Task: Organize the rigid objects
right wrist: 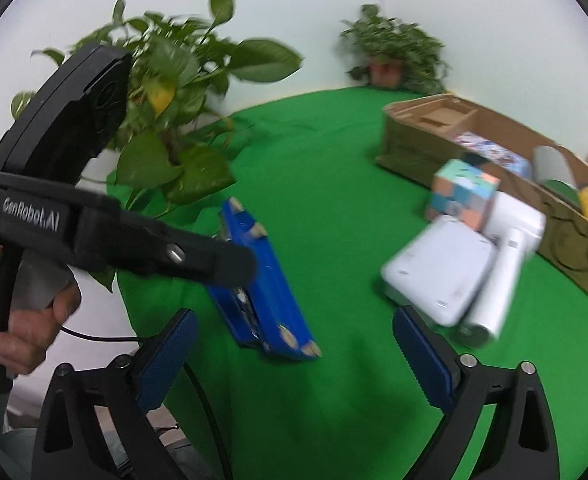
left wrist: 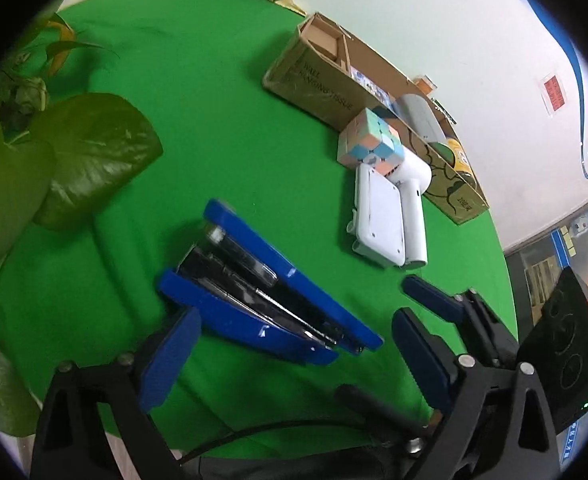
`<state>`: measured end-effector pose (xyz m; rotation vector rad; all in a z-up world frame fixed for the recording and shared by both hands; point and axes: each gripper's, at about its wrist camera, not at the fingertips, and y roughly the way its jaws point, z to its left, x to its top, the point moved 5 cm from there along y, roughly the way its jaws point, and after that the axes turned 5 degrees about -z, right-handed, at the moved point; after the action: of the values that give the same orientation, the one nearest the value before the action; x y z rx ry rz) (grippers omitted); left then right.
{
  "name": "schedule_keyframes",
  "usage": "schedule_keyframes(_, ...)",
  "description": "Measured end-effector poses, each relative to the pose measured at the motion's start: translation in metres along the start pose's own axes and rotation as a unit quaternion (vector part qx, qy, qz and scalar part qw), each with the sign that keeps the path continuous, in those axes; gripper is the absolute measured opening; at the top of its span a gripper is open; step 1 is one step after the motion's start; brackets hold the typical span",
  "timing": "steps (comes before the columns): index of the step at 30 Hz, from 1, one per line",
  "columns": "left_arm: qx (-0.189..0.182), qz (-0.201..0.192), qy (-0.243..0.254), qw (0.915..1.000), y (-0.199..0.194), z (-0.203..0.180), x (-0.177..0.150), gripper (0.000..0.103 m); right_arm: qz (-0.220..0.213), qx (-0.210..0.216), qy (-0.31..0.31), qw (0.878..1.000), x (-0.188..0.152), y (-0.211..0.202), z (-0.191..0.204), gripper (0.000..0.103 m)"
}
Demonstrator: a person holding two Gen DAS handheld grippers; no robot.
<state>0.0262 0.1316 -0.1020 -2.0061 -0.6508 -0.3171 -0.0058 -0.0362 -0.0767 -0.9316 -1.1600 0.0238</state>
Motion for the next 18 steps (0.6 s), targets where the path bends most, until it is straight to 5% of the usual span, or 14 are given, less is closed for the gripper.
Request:
schedule_keyframes(5, -0.038, 0.008, 0.000, 0.9993, 0.003, -0.006, 0.000, 0.093, 0.024, 0.012, 0.001, 1.000, -0.001, 0.027, 0.007, 0.080)
schedule_keyframes(9, -0.057, 0.007, -0.019, 0.9982, 0.003, -0.001, 0.002, 0.085, 0.044, 0.022, 0.041, 0.998, -0.008, 0.041, 0.000, 0.054)
schedule_keyframes(13, -0.106, -0.002, -0.029, 0.9940, -0.006, -0.007, 0.003, 0.085, 0.039, 0.024, 0.068, 0.997, -0.012, 0.040, -0.003, 0.050)
schedule_keyframes(16, -0.107, -0.014, -0.015, 0.9941, -0.015, -0.014, 0.005, 0.085, 0.043, 0.057, 0.151, 0.986, -0.019, 0.030, -0.015, 0.049)
schedule_keyframes(18, -0.114, -0.021, -0.021, 0.9931, -0.018, -0.017, 0.007, 0.085, 0.050, 0.094, 0.239, 0.965, -0.029, 0.021, -0.032, 0.049)
